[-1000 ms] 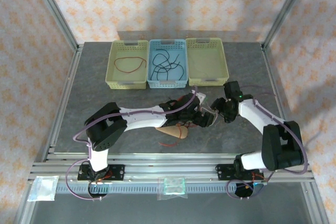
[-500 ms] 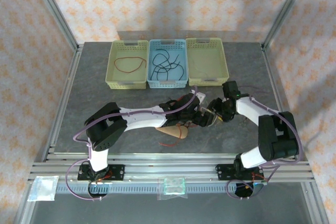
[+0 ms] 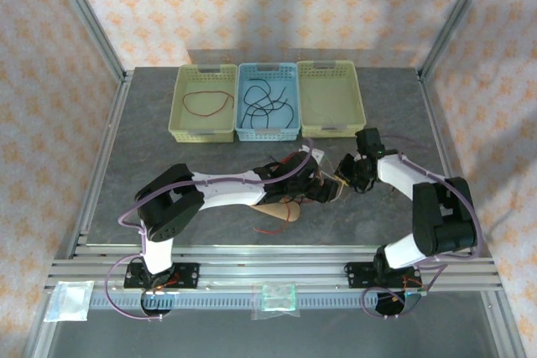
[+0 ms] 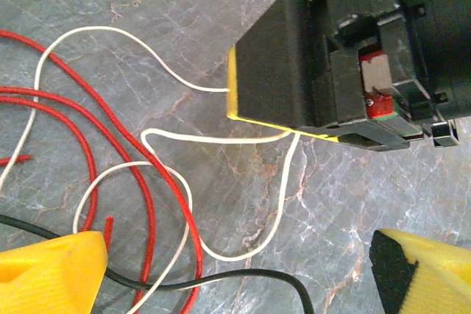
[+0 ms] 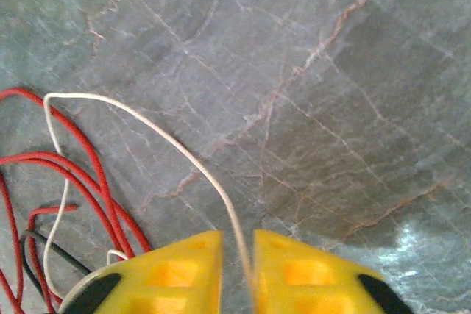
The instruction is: Untangle the cables
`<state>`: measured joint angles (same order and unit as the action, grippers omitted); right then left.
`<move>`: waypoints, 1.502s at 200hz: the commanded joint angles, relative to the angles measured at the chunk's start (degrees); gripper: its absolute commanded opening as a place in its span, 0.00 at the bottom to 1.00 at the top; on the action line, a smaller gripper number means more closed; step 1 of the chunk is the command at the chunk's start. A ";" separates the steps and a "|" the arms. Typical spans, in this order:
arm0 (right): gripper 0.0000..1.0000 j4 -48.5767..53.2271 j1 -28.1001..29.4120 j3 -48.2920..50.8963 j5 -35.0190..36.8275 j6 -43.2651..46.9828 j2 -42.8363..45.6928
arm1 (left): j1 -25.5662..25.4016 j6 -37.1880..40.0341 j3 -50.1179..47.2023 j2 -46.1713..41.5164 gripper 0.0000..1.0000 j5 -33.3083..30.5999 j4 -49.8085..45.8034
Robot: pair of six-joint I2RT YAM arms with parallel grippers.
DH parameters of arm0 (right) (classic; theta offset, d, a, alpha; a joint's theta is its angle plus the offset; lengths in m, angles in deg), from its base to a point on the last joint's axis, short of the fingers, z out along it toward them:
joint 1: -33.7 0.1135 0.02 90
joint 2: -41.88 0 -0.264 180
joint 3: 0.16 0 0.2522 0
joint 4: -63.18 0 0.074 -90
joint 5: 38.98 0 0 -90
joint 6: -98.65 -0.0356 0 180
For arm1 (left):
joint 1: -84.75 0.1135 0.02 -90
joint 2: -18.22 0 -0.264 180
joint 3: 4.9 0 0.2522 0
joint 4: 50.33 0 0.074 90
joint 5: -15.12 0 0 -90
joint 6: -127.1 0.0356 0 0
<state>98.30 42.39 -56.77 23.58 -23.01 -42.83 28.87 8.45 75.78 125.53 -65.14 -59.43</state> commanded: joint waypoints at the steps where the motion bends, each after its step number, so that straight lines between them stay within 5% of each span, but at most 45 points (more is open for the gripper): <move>1: 0.10 0.28 0.07 -0.15 1.02 -0.53 3.06 | -0.03 -1.27 -0.38 0.14 0.93 -2.69 1.22; 42: 0.00 4.14 0.05 -1.94 4.06 0.19 8.02 | 1.41 -4.23 -2.49 -2.24 0.93 -3.31 3.96; 134: 0.00 15.02 0.08 -14.25 10.31 2.39 19.75 | 5.66 -9.15 -7.57 -3.10 0.93 -1.83 9.42; 300: 0.00 20.83 0.10 -46.09 10.26 6.78 22.49 | 6.30 -11.78 -3.56 5.82 0.93 -2.71 2.54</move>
<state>118.10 42.39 -98.21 31.42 -18.71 -21.58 34.88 -2.15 71.67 129.60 -66.81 -54.38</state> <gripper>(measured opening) 0.043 0.927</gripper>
